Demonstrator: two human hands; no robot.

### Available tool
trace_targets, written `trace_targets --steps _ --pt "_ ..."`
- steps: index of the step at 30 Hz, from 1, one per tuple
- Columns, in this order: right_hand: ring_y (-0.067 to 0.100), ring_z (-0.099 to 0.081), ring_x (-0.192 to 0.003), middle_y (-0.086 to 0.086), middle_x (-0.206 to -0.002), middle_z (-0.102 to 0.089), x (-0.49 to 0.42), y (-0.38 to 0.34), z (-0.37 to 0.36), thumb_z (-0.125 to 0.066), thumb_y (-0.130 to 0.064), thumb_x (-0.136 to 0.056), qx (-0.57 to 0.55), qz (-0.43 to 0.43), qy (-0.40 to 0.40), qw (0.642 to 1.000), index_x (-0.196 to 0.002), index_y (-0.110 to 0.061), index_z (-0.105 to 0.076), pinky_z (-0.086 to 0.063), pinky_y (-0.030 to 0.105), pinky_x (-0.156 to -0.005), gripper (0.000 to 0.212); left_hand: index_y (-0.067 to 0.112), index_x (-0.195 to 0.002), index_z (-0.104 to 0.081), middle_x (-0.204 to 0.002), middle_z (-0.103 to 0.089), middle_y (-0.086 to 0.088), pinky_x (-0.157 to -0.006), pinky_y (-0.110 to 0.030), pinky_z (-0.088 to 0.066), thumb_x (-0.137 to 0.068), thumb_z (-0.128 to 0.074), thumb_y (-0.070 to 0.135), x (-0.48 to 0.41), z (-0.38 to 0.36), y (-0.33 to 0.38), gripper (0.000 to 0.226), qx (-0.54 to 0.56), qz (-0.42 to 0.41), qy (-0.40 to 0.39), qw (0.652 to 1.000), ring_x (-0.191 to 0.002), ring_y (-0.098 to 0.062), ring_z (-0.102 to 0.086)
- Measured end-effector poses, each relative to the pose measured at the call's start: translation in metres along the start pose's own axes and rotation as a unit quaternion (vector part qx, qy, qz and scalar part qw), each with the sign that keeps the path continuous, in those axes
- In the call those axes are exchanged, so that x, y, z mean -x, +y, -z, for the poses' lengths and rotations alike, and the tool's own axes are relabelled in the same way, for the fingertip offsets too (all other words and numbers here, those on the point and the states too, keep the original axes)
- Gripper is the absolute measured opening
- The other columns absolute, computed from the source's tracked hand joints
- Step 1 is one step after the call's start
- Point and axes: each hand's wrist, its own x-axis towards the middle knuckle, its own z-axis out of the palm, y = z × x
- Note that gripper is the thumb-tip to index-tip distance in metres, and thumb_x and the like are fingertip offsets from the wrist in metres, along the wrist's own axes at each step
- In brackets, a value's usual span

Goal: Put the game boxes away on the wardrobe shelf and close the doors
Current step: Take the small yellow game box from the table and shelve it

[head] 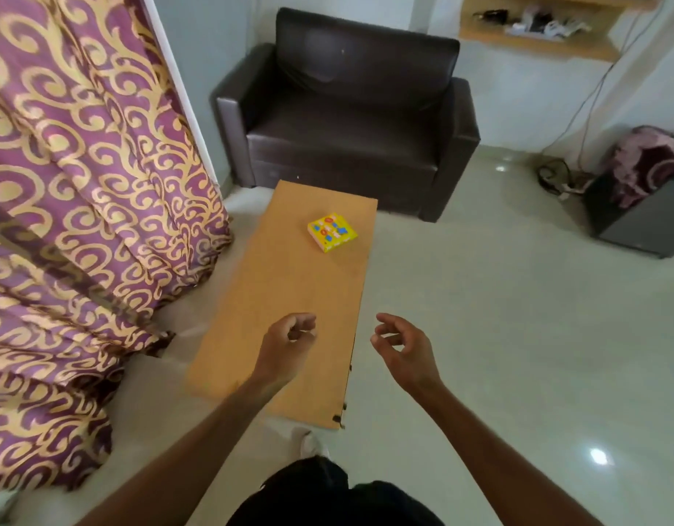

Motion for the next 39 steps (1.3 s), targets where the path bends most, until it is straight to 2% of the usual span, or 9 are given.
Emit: trace_targets --steps 5,13,16,21,26,31,34,36,39 --pt "0.003 -0.065 -0.078 -0.003 -0.097 -0.068 -0.142 -0.015 0.004 -0.068 -0.019 -0.084 -0.005 -0.013 -0.02 1.0 -0.118 -0.02 -0.064 -0.048 0.007 -0.064 0.035 0.012 -0.111 -0.069 -0.101 -0.071 -0.002 -0.071 -0.005 -0.044 -0.086 -0.064 0.004 -0.131 -0.006 0.031 0.026 -0.03 0.015 0.029 0.999 -0.085 -0.009 -0.064" --pt "0.012 -0.066 -0.075 -0.002 -0.091 -0.069 -0.338 0.013 -0.035 -0.07 -0.018 -0.08 -0.002 -0.07 -0.09 0.993 -0.118 -0.019 -0.064 -0.052 0.014 -0.066 0.038 0.016 -0.108 -0.068 -0.1 -0.069 0.002 -0.063 -0.003 -0.041 -0.086 -0.065 0.01 -0.301 -0.024 0.021 0.024 -0.086 0.087 0.037 0.992 -0.079 -0.006 -0.062" --pt "0.015 -0.066 -0.076 -0.003 -0.091 -0.068 -0.426 0.041 -0.062 -0.069 -0.019 -0.079 0.009 -0.109 -0.131 0.985 -0.125 -0.02 -0.06 -0.055 0.028 -0.074 0.047 0.018 -0.113 -0.065 -0.108 -0.068 -0.001 -0.07 -0.017 -0.043 -0.085 -0.064 0.014 -0.387 -0.034 -0.002 0.029 -0.131 0.138 -0.007 0.982 -0.087 -0.014 -0.065" --pt "0.022 -0.065 -0.087 0.0 -0.092 -0.066 -0.547 0.099 -0.112 -0.069 -0.019 -0.08 0.071 -0.146 -0.203 0.966 -0.143 -0.021 -0.04 -0.05 0.031 -0.081 0.07 0.017 -0.12 -0.062 -0.122 -0.065 -0.005 -0.088 -0.025 -0.046 -0.083 -0.06 0.018 -0.52 -0.058 -0.049 0.037 -0.206 0.245 -0.05 0.946 -0.105 -0.021 -0.063" --pt "0.031 -0.055 -0.121 0.011 -0.131 -0.06 -0.617 0.161 -0.161 -0.066 -0.021 -0.081 0.149 -0.163 -0.278 0.935 -0.152 -0.027 -0.019 -0.043 0.035 -0.096 0.085 0.02 -0.143 -0.038 -0.144 -0.042 -0.006 -0.104 -0.04 -0.039 -0.085 -0.059 0.028 -0.623 -0.086 -0.094 0.062 -0.337 0.231 -0.106 0.907 -0.131 -0.03 -0.043" --pt "0.029 -0.055 -0.121 0.007 -0.139 -0.053 -0.63 0.191 -0.178 -0.067 -0.016 -0.075 0.138 -0.147 -0.293 0.935 -0.151 -0.028 -0.021 -0.046 0.037 -0.097 0.089 0.019 -0.152 -0.016 -0.159 -0.022 -0.003 -0.113 -0.045 -0.022 -0.081 -0.063 0.027 -0.666 -0.094 -0.128 0.086 -0.364 0.235 -0.126 0.893 -0.146 -0.026 -0.021" --pt "0.022 -0.055 -0.121 0.004 -0.137 -0.053 -0.628 0.196 -0.17 -0.067 -0.02 -0.071 0.108 -0.152 -0.301 0.935 -0.15 -0.03 -0.025 -0.049 0.039 -0.098 0.09 0.023 -0.143 -0.035 -0.147 -0.043 -0.007 -0.108 -0.046 -0.033 -0.074 -0.064 0.033 -0.659 -0.091 -0.131 0.075 -0.314 0.292 -0.121 0.895 -0.135 -0.031 -0.04" --pt "0.019 -0.052 -0.125 0.002 -0.14 -0.05 -0.625 0.19 -0.16 -0.067 -0.018 -0.071 0.1 -0.147 -0.317 0.931 -0.149 -0.03 -0.026 -0.047 0.037 -0.102 0.089 0.025 -0.117 -0.057 -0.121 -0.062 -0.011 -0.093 -0.046 -0.049 -0.063 -0.059 0.038 -0.638 -0.083 -0.125 0.055 -0.248 0.323 -0.094 0.908 -0.112 -0.035 -0.059" --pt "0.014 -0.048 -0.127 0.001 -0.14 -0.047 -0.615 0.17 -0.146 -0.072 -0.01 -0.076 0.107 -0.119 -0.348 0.924 -0.148 -0.027 -0.032 -0.044 0.034 -0.104 0.084 0.015 -0.102 -0.066 -0.102 -0.069 -0.01 -0.079 -0.039 -0.055 -0.063 -0.064 0.032 -0.59 -0.072 -0.116 0.042 -0.148 0.363 -0.019 0.92 -0.096 -0.03 -0.066"
